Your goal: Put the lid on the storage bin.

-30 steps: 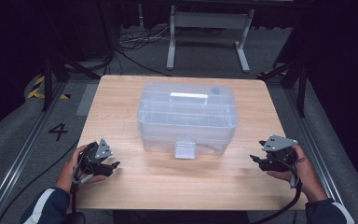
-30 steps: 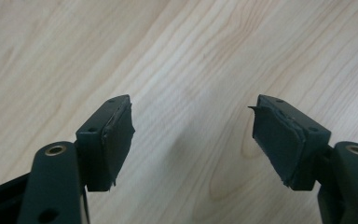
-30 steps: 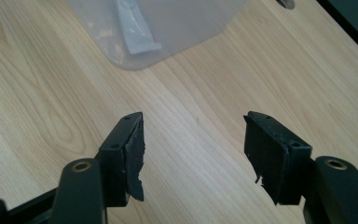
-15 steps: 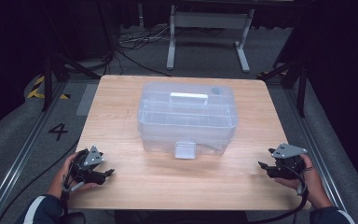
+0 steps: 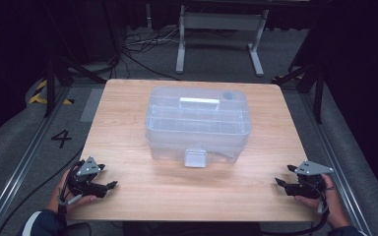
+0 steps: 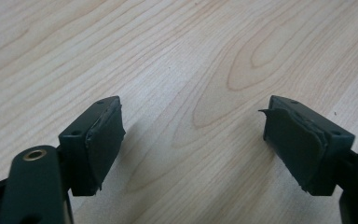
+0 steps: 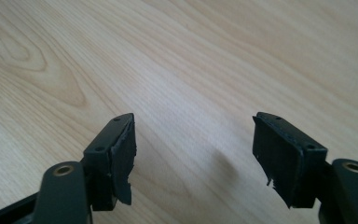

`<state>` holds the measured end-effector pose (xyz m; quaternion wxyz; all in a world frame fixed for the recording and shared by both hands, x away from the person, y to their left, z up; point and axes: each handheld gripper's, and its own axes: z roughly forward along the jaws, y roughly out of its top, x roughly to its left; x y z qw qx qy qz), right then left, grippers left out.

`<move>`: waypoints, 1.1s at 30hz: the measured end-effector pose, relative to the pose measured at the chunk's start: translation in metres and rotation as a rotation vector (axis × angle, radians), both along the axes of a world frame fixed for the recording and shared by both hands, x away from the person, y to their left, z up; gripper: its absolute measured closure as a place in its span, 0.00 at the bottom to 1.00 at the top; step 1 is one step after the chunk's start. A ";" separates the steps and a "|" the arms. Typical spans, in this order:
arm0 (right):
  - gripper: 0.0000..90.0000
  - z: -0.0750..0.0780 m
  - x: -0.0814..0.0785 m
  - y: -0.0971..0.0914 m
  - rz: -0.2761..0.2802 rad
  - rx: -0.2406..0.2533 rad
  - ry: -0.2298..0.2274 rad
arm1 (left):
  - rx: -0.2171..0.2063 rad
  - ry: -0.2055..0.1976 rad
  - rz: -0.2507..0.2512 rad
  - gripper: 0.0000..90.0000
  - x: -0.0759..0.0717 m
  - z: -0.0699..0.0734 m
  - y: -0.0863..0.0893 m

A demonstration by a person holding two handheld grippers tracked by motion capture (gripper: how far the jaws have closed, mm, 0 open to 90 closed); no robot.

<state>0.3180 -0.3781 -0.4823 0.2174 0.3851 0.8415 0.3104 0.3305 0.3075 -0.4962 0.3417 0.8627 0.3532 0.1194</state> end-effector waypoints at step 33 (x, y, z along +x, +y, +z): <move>0.28 -0.012 0.001 -0.015 -0.069 0.139 0.038 | -0.006 -0.005 0.052 0.17 -0.004 -0.002 0.001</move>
